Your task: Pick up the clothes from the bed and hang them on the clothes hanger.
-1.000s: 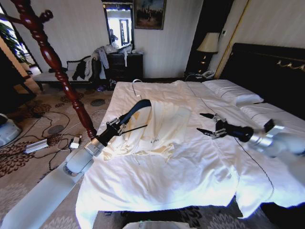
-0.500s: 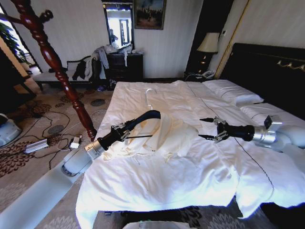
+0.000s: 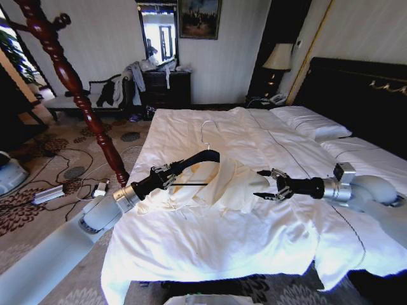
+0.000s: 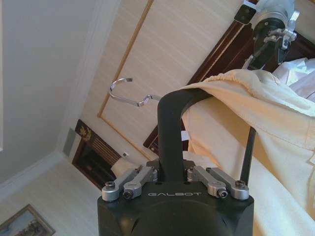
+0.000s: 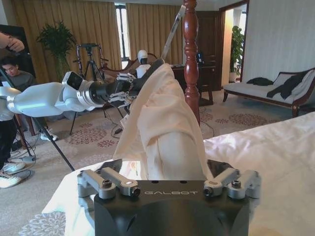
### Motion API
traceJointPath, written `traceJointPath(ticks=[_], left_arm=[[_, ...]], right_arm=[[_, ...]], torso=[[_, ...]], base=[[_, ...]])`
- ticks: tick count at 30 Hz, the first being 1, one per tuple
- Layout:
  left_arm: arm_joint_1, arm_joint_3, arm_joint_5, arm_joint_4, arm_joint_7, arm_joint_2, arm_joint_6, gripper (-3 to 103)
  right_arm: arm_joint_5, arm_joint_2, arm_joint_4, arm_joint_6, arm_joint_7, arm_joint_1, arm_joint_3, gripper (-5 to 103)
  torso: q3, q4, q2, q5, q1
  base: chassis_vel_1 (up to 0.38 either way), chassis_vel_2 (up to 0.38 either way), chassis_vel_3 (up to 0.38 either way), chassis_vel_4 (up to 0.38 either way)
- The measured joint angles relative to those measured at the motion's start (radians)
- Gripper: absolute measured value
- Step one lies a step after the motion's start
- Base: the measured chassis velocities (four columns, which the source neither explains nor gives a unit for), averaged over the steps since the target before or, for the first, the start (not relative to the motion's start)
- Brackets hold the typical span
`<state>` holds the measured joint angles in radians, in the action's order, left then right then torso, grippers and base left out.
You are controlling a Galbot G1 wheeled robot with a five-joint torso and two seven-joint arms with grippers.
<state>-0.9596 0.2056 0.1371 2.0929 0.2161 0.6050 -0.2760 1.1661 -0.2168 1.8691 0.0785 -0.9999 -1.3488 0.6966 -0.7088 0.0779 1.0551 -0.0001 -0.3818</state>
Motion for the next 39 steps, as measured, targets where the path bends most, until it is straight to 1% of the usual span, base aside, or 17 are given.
traceJointPath(ticks=[3, 4, 5, 6, 8, 10, 11, 12, 14, 16, 17, 18, 19, 29, 32, 34, 39], left_arm=[[0.002, -0.006, 0.033, 0.001, 0.0, -0.003, 0.011, 19], [0.002, -0.006, 0.033, 0.001, 0.0, -0.003, 0.011, 19], [0.003, -0.008, 0.034, 0.001, 0.0, -0.003, 0.012, 19], [0.004, -0.01, 0.034, 0.001, 0.001, -0.003, 0.012, 19], [0.004, -0.013, 0.025, 0.001, 0.007, -0.003, 0.012, 19], [0.004, -0.014, 0.022, 0.001, 0.009, -0.003, 0.011, 19], [0.005, -0.016, 0.011, 0.001, 0.013, -0.003, 0.009, 19], [0.005, -0.016, 0.007, 0.001, 0.014, -0.002, 0.007, 19], [0.006, -0.018, 0.001, 0.001, 0.016, -0.001, 0.005, 19], [0.006, -0.018, -0.001, 0.001, 0.016, 0.0, 0.004, 19], [0.007, -0.02, -0.01, 0.001, 0.017, 0.001, 0.003, 19], [0.008, -0.02, -0.014, 0.0, 0.017, 0.002, 0.002, 19], [0.008, -0.02, -0.017, 0.0, 0.017, 0.002, 0.002, 19], [0.013, -0.021, -0.024, -0.001, 0.018, -0.002, 0.0, 19], [0.008, -0.018, -0.038, -0.001, 0.017, 0.0, -0.006, 19], [0.006, -0.016, -0.043, -0.001, 0.012, 0.0, -0.009, 19], [-0.001, -0.015, -0.053, -0.002, -0.022, 0.001, -0.014, 19]], right_arm=[[0.006, -0.003, 0.0, 0.006, 0.018, -0.006, -0.008, 79], [0.006, -0.003, 0.0, 0.006, 0.018, -0.006, -0.008, 79], [0.013, -0.005, 0.002, 0.008, 0.025, -0.008, -0.011, 73], [0.017, -0.007, 0.005, 0.01, 0.032, -0.009, -0.013, 73], [0.026, -0.01, 0.013, 0.014, 0.052, -0.011, -0.016, 62], [0.027, -0.01, 0.014, 0.014, 0.055, -0.011, -0.017, 62], [0.03, -0.012, 0.019, 0.014, 0.068, -0.011, -0.018, 51], [0.03, -0.013, 0.021, 0.014, 0.074, -0.011, -0.018, 51], [0.028, -0.017, 0.027, 0.014, 0.096, -0.012, -0.02, 41], [0.028, -0.018, 0.029, 0.014, 0.103, -0.012, -0.021, 41], [0.024, -0.022, 0.034, 0.014, 0.118, -0.013, -0.024, 30], [0.021, -0.024, 0.036, 0.014, 0.12, -0.014, -0.026, 30], [0.015, -0.027, 0.038, 0.015, 0.121, -0.014, -0.028, 25], [-0.002, -0.044, 0.04, 0.015, 0.109, -0.017, -0.033, 24], [-0.023, -0.055, 0.04, -0.002, 0.111, -0.019, -0.033, 24], [-0.032, -0.059, 0.04, -0.012, 0.111, -0.019, -0.032, 24], [-0.053, -0.071, 0.042, -0.031, 0.11, -0.019, -0.023, 24]], torso=[[0.0, -0.0001, 0.0, 0.0, 0.0], [0.0, -0.0001, 0.0, 0.0, 0.0], [0.0, 0.0, 0.0, 0.0, 0.0], [0.0, 0.0001, 0.0, 0.0, 0.0], [0.0, 0.0, 0.0, 0.0001, 0.0], [0.0, 0.0, 0.0, 0.0001, 0.0], [0.0, 0.0, 0.0, 0.0, 0.0], [0.0, 0.0, 0.0, 0.0, 0.0], [0.0, 0.0, 0.0, 0.0, 0.0], [0.0, 0.0, 0.0, 0.0001, 0.0], [0.0, 0.0, 0.0, 0.0001, 0.0], [0.0, 0.0, 0.0, 0.0, 0.0], [0.0, 0.0, 0.0, 0.0001, 0.0], [0.0, 0.0, 0.0, 0.0001, 0.0], [0.0, 0.0, 0.0, 0.0001, 0.0], [0.0, 0.0, 0.0, 0.0001, 0.0], [0.0, 0.0, 0.0, 0.0, 0.0]], base=[[0.0, 0.0, 0.0, 0.0], [0.0, 0.0, 0.0, 0.0], [0.0, 0.0, 0.0, 0.0], [0.0, 0.0, 0.0, 0.0], [0.0, 0.0, 0.0, 0.0], [0.0, 0.0, 0.0, 0.0], [0.0, 0.0, 0.0, 0.0], [0.0, 0.0, 0.0, 0.0], [0.0, 0.0, 0.0, 0.0], [0.0, 0.0, 0.0, 0.0], [0.0, 0.0, 0.0, 0.0], [0.0, 0.0, 0.0, 0.0], [0.0, 0.0, 0.0, 0.0], [0.0, 0.0, 0.0, 0.0], [0.0, 0.0, 0.0, 0.0], [0.0, 0.0, 0.0, 0.0], [0.0, 0.0, 0.0, 0.0]])
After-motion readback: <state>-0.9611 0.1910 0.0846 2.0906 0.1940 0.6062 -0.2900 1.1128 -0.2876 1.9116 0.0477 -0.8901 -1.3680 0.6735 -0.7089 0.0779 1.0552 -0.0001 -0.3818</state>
